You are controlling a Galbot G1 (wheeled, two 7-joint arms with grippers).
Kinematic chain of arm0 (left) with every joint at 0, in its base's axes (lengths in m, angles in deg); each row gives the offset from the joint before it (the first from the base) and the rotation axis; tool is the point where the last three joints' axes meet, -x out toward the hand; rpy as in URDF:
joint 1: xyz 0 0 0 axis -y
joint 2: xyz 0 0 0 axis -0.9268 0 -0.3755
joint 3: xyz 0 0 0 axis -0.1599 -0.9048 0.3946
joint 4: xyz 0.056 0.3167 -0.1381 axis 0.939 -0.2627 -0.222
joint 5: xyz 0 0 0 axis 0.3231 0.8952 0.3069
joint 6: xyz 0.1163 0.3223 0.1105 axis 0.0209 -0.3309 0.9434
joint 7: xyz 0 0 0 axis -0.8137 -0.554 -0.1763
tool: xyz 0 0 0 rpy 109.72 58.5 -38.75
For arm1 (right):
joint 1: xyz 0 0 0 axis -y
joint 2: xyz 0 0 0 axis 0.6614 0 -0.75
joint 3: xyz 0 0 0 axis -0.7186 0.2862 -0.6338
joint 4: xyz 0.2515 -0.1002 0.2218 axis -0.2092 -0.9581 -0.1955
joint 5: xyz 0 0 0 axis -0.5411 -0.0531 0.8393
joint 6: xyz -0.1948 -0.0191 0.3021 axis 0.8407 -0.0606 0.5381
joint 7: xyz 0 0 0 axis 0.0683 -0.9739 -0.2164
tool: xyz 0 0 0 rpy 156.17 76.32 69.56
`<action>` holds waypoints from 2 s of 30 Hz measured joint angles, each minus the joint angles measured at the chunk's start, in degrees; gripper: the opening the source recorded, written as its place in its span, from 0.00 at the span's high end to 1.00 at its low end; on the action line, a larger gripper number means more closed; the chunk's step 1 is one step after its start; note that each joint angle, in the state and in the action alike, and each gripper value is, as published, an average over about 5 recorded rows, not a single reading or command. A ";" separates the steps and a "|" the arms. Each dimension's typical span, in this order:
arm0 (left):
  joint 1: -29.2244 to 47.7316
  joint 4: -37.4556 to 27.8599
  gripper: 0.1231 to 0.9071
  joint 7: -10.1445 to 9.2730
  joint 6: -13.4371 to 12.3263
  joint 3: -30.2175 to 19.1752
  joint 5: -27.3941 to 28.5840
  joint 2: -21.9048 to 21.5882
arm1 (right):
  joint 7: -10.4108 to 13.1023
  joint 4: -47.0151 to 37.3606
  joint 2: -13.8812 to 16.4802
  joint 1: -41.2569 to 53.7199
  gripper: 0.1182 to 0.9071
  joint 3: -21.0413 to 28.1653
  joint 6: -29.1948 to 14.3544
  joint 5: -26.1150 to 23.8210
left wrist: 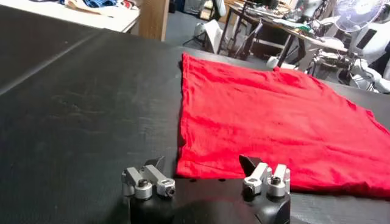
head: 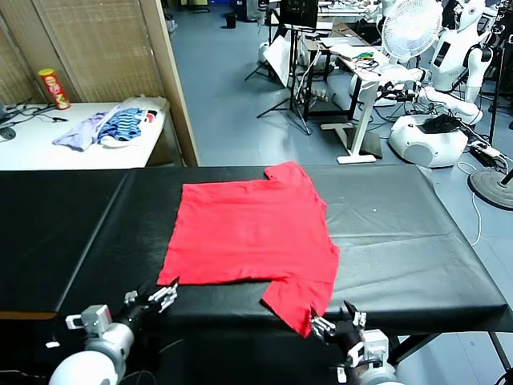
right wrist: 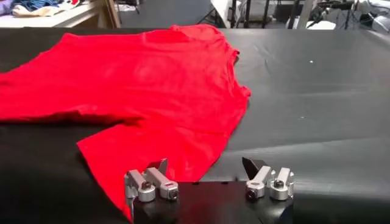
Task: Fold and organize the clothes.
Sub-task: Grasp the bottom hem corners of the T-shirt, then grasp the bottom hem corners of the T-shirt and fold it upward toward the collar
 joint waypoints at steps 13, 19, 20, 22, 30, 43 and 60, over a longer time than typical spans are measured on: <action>0.82 -2.77 0.51 -0.63 -1.46 -0.58 0.85 -0.05 | -0.08 -1.99 -0.93 0.01 0.92 1.22 -0.24 -1.87; 0.52 -2.55 0.91 -0.34 -2.00 -1.34 0.99 0.22 | 0.35 -1.81 -1.32 -0.44 0.99 1.22 -0.29 -1.89; 0.44 -2.35 0.95 -0.33 -2.02 -1.45 1.07 0.36 | 0.51 -1.57 -1.31 -0.65 0.99 1.07 -0.25 -1.83; 0.17 -1.86 0.99 -0.40 -2.08 -1.58 1.27 0.73 | 0.92 -0.92 -1.17 -1.17 0.99 0.63 0.10 -1.66; -3.68 3.00 1.00 -3.37 -1.76 -0.93 2.30 3.03 | 1.96 5.02 0.89 -5.14 0.99 -2.94 1.85 1.55; -6.12 9.98 1.00 -4.14 -5.53 -0.83 2.18 5.67 | -2.10 -0.20 6.43 4.08 0.99 -8.22 -9.21 7.90; 9.52 -4.32 1.00 -4.30 -8.13 -5.77 12.78 3.37 | -8.65 -23.66 9.72 28.09 0.88 -0.70 -15.08 9.28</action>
